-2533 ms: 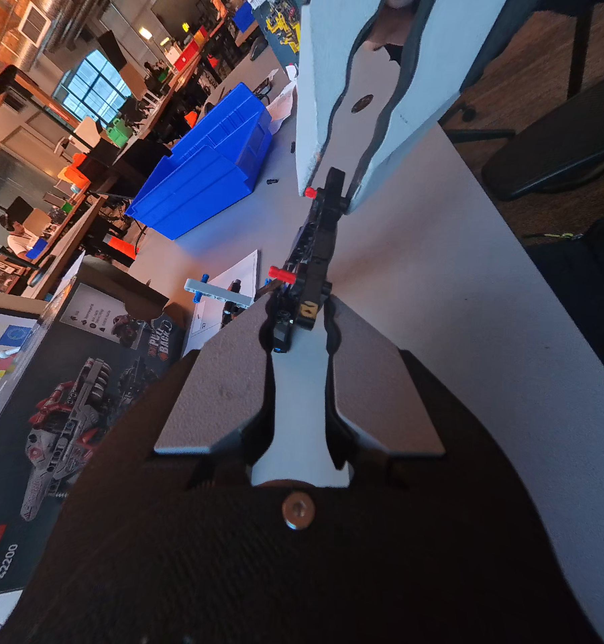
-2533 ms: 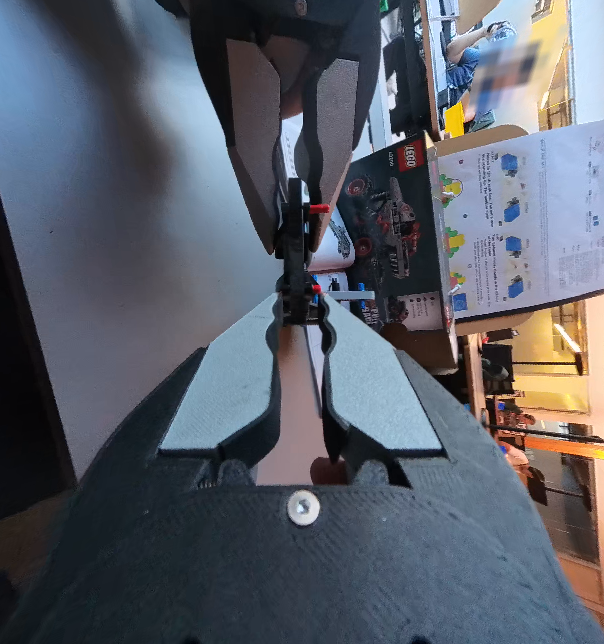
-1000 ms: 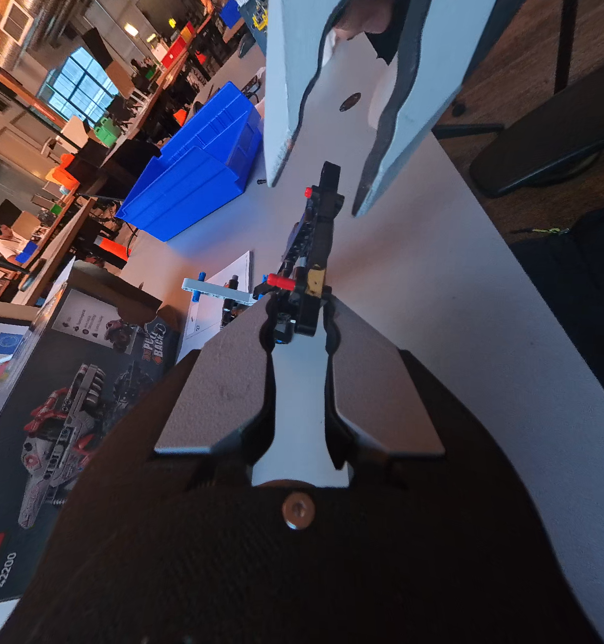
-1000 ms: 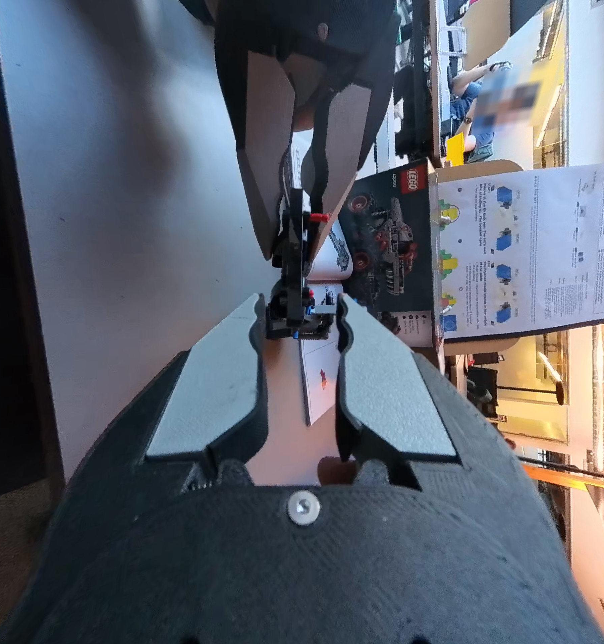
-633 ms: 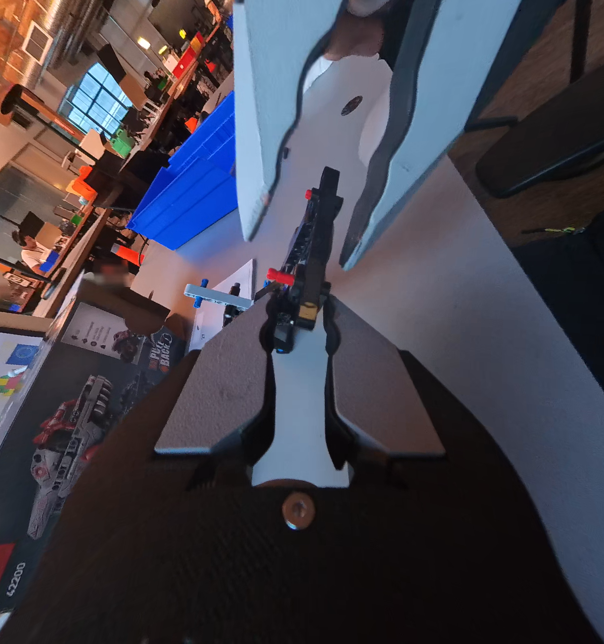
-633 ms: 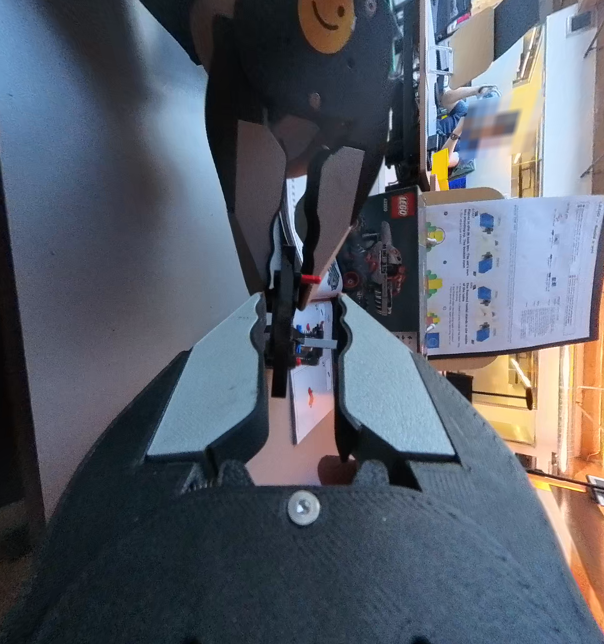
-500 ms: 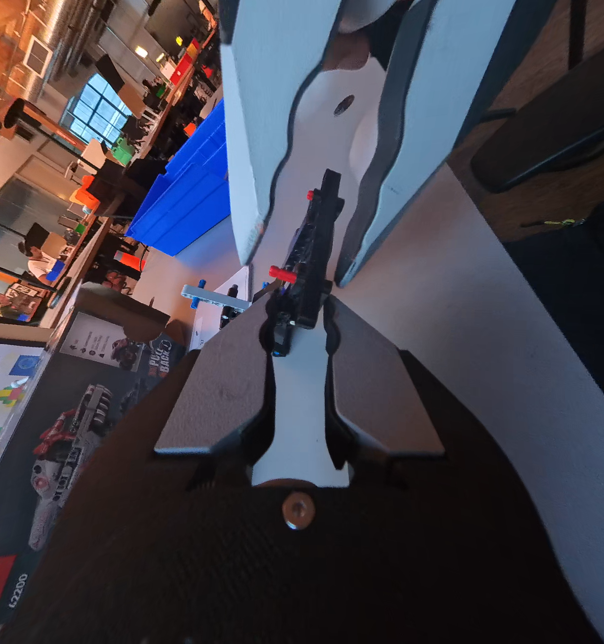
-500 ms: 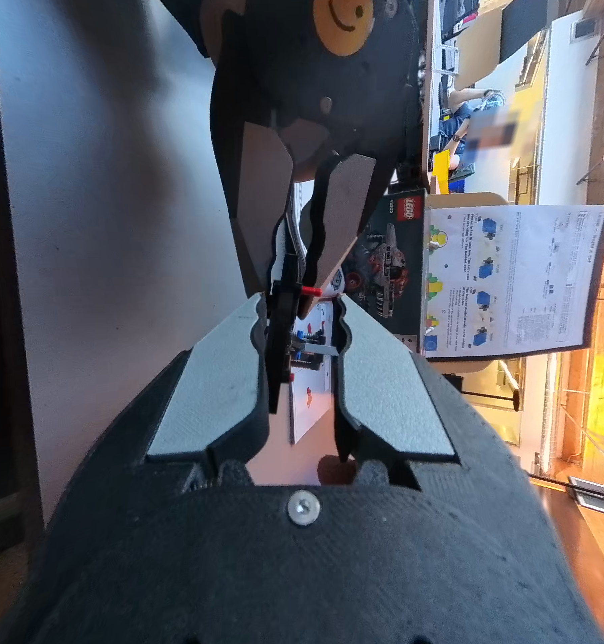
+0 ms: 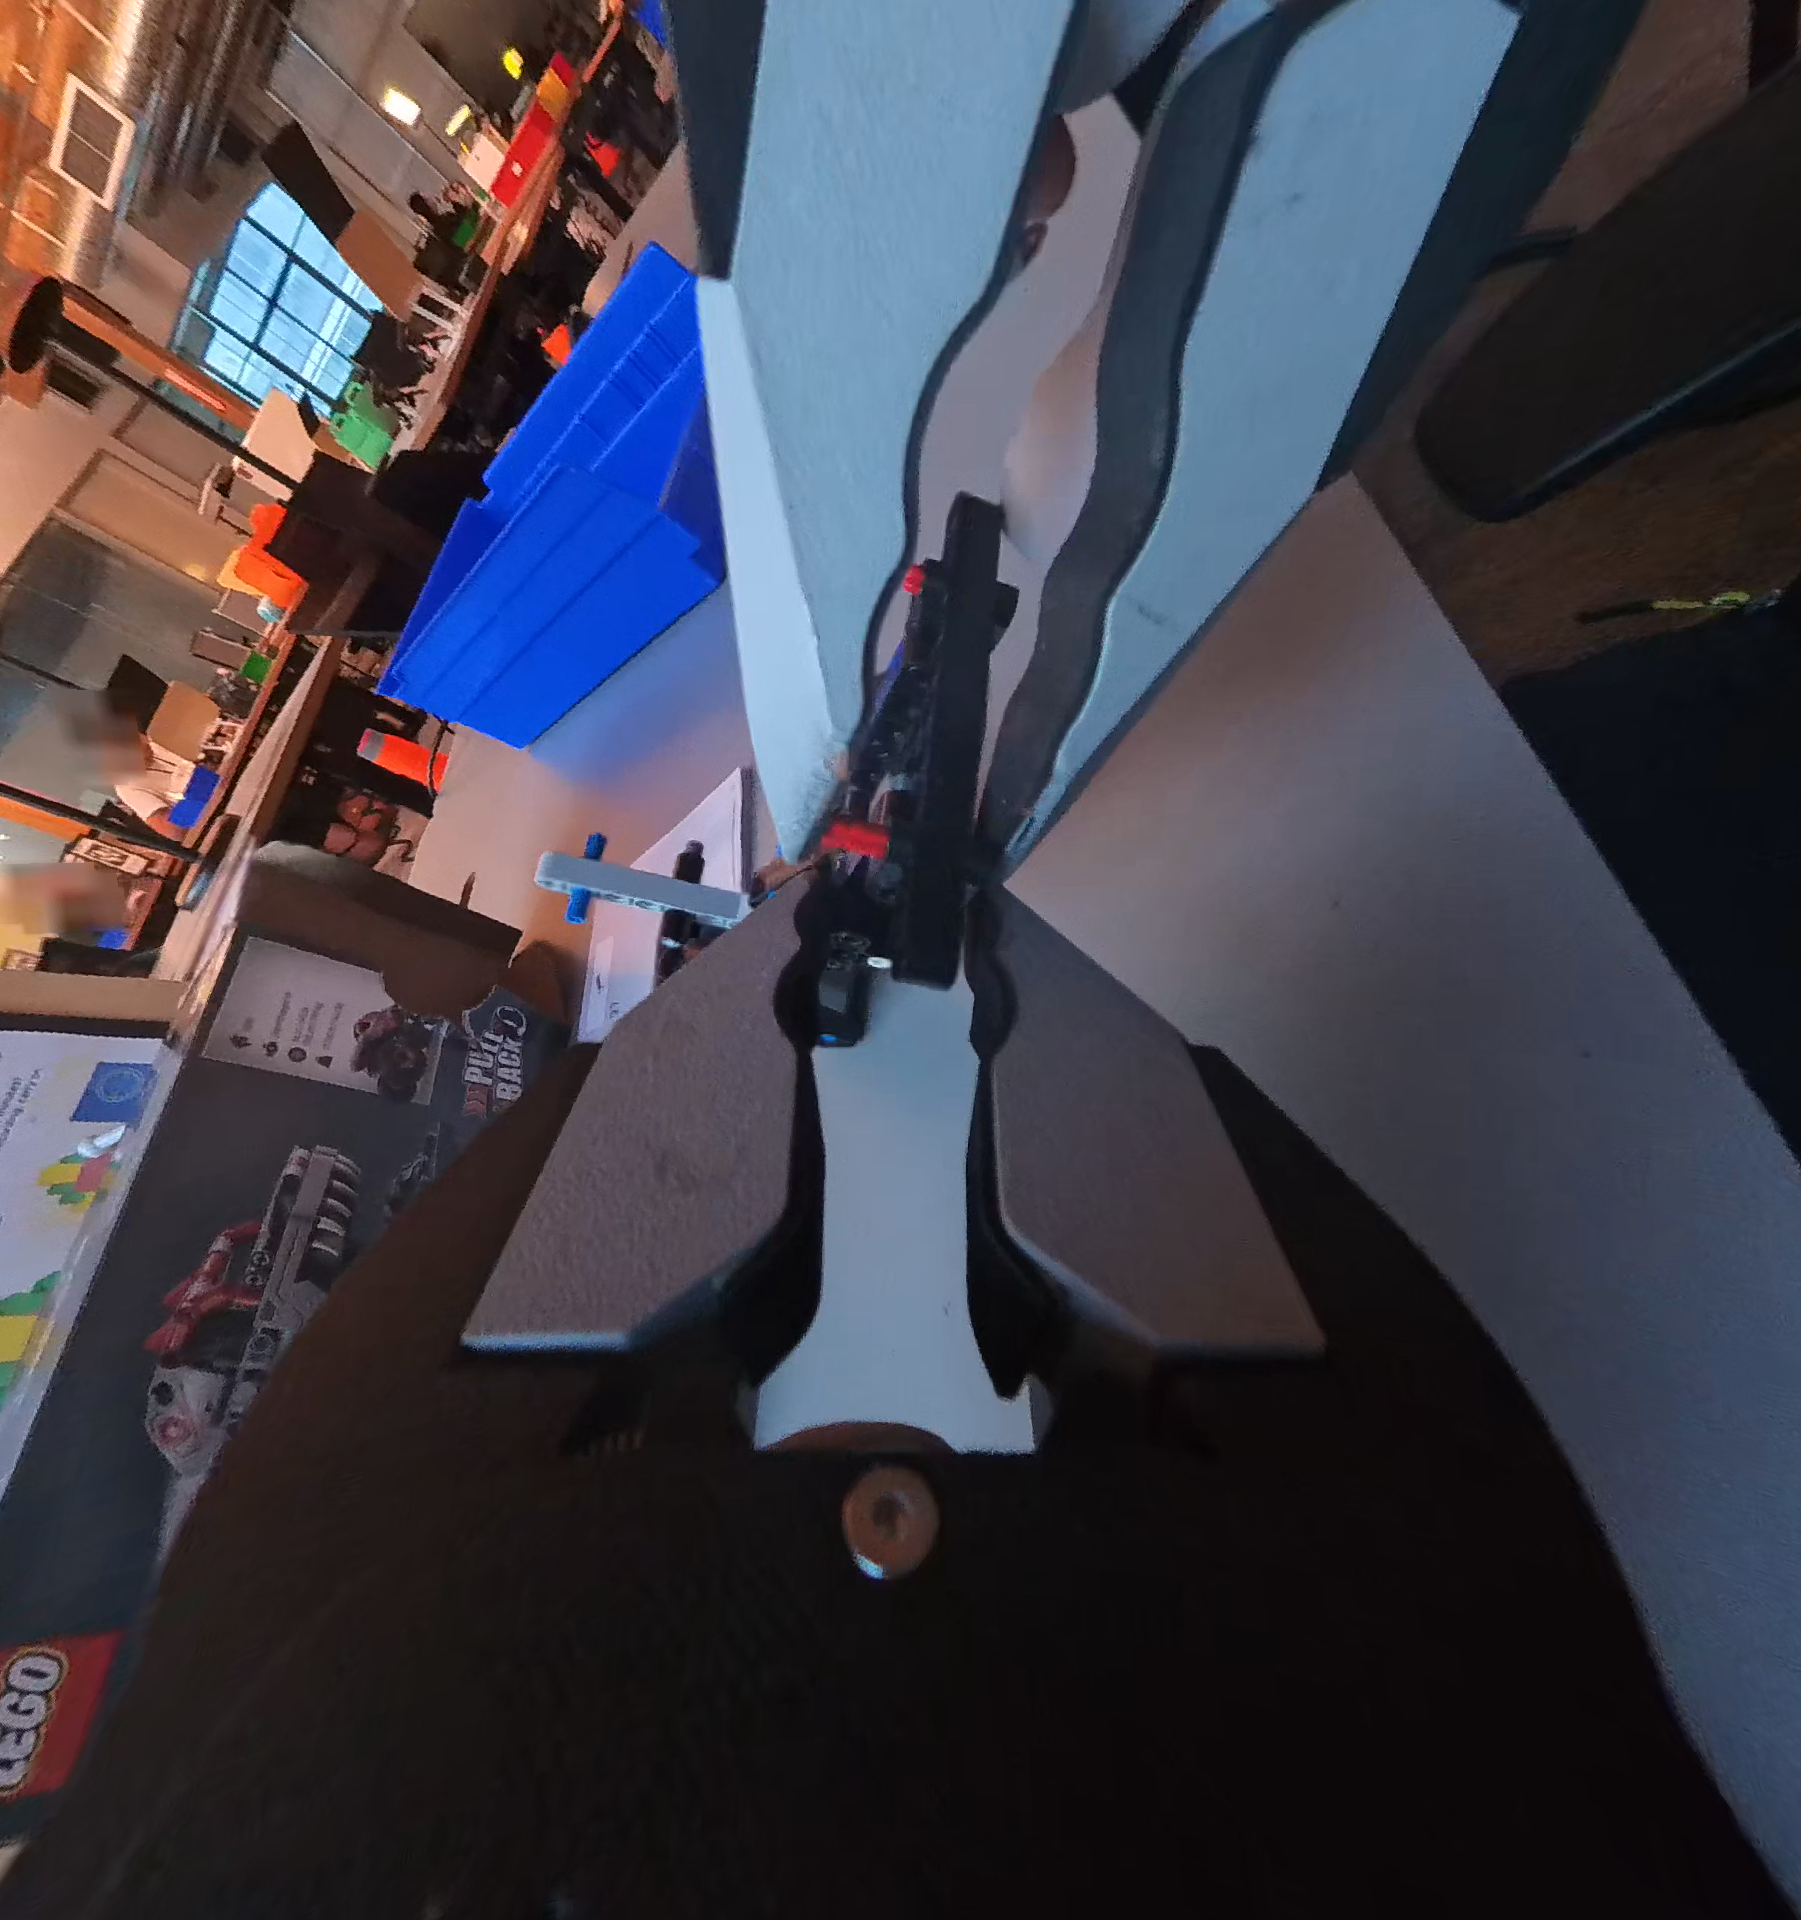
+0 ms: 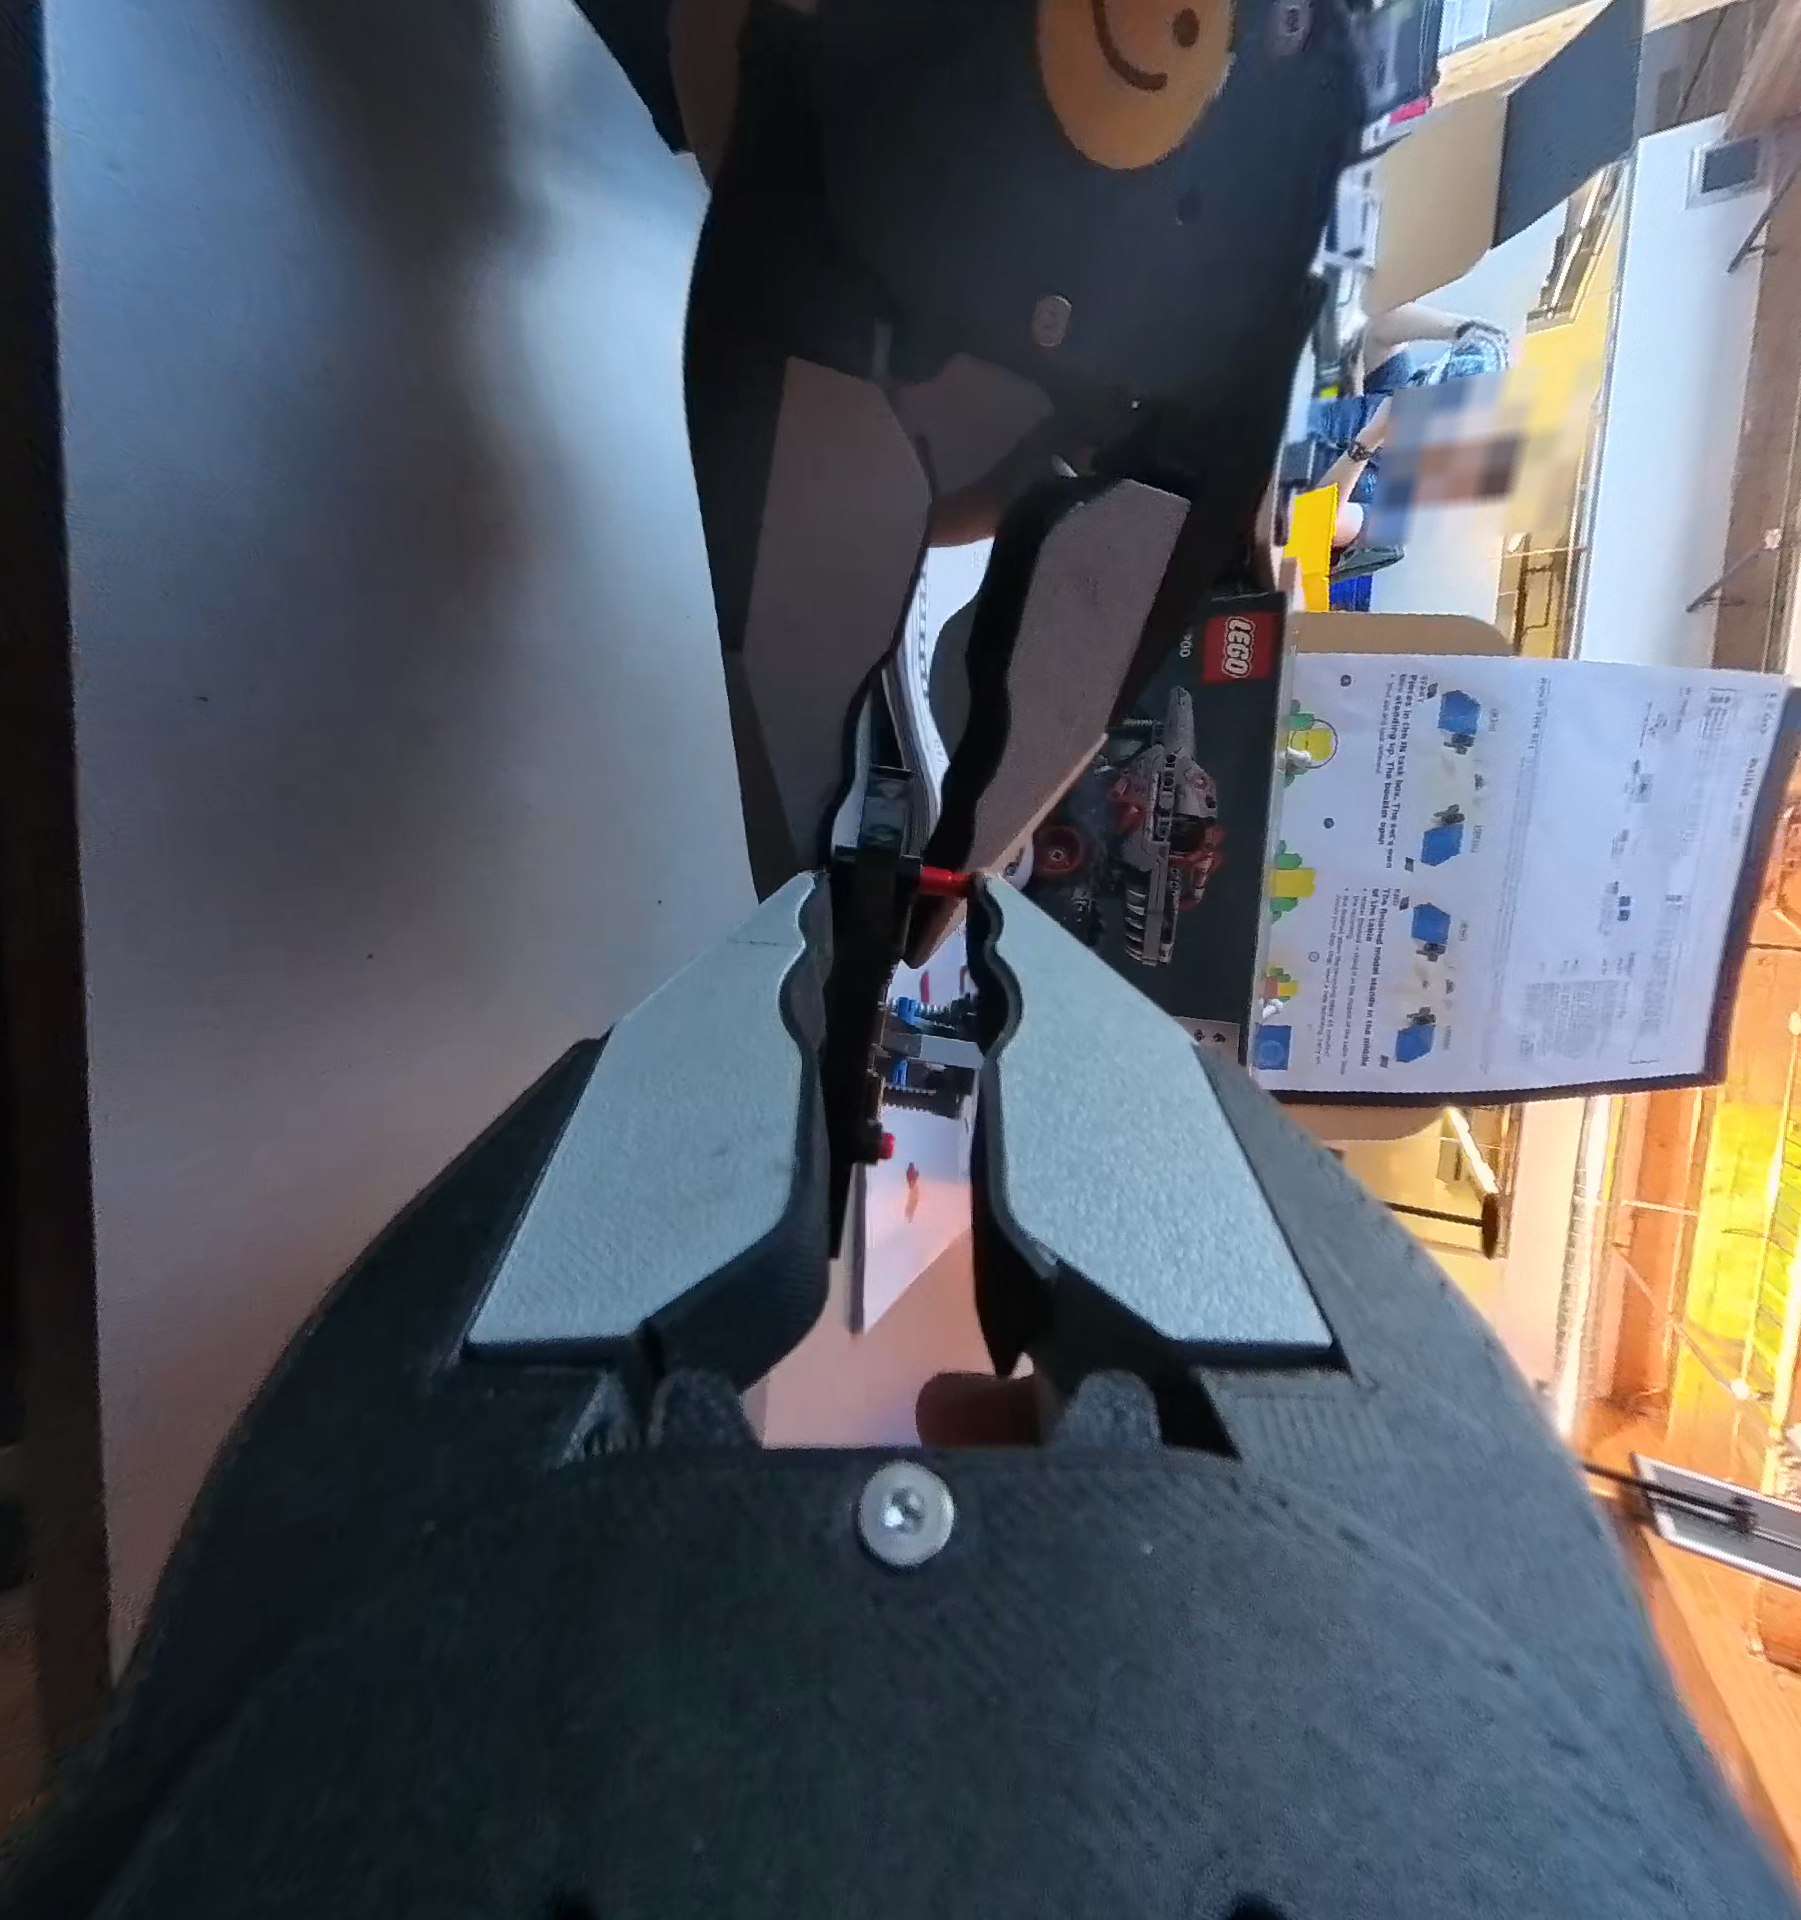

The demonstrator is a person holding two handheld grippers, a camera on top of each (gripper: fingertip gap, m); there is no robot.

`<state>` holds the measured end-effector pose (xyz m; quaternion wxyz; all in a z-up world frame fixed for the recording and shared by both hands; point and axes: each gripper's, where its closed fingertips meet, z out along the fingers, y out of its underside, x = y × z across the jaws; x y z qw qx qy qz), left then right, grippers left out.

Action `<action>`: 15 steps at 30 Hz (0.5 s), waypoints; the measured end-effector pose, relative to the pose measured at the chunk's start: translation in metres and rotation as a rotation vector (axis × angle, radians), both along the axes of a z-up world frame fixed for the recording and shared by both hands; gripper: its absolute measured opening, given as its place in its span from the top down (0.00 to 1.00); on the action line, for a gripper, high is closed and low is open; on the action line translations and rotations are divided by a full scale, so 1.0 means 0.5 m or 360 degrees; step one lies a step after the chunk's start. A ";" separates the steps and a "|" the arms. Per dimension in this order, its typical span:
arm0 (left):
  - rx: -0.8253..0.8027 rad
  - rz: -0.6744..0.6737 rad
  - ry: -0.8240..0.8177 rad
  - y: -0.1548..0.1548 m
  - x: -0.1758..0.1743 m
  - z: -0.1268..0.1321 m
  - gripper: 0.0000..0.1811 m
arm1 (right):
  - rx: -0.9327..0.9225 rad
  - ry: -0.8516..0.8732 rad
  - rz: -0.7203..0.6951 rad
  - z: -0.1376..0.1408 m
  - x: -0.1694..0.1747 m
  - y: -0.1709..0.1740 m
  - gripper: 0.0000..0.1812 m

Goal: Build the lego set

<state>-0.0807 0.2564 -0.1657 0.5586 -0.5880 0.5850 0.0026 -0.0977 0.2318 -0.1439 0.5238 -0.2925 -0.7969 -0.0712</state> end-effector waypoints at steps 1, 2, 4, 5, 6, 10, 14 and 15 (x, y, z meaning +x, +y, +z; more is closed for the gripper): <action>0.0020 0.0005 0.0024 0.001 0.000 -0.003 0.88 | 0.0001 -0.0012 -0.0004 -0.004 0.001 0.000 0.88; 0.0029 0.0007 0.0023 0.001 0.001 -0.001 0.88 | -0.0039 -0.0026 -0.0003 -0.010 0.002 -0.004 0.93; 0.0010 0.0008 -0.0008 0.001 -0.001 0.004 0.88 | -0.0051 0.0037 0.0012 -0.005 0.001 -0.003 0.93; 0.0003 0.0007 -0.0038 0.001 -0.002 0.012 0.88 | -0.0054 0.0091 0.0012 0.004 -0.001 -0.002 0.93; -0.0010 0.0008 -0.0077 0.002 -0.004 0.021 0.88 | -0.0062 0.0157 -0.0001 0.015 -0.002 0.001 0.93; -0.0008 -0.0016 -0.0153 0.004 -0.007 0.034 0.88 | -0.0032 0.0253 -0.0046 0.036 -0.001 0.011 0.90; 0.0037 -0.0056 -0.0135 -0.001 -0.004 0.027 0.88 | -0.0097 0.0289 -0.0086 0.052 0.017 0.014 0.83; 0.0034 -0.0052 -0.0137 0.000 -0.005 0.027 0.88 | -0.0112 0.0302 -0.0098 0.055 0.026 0.016 0.82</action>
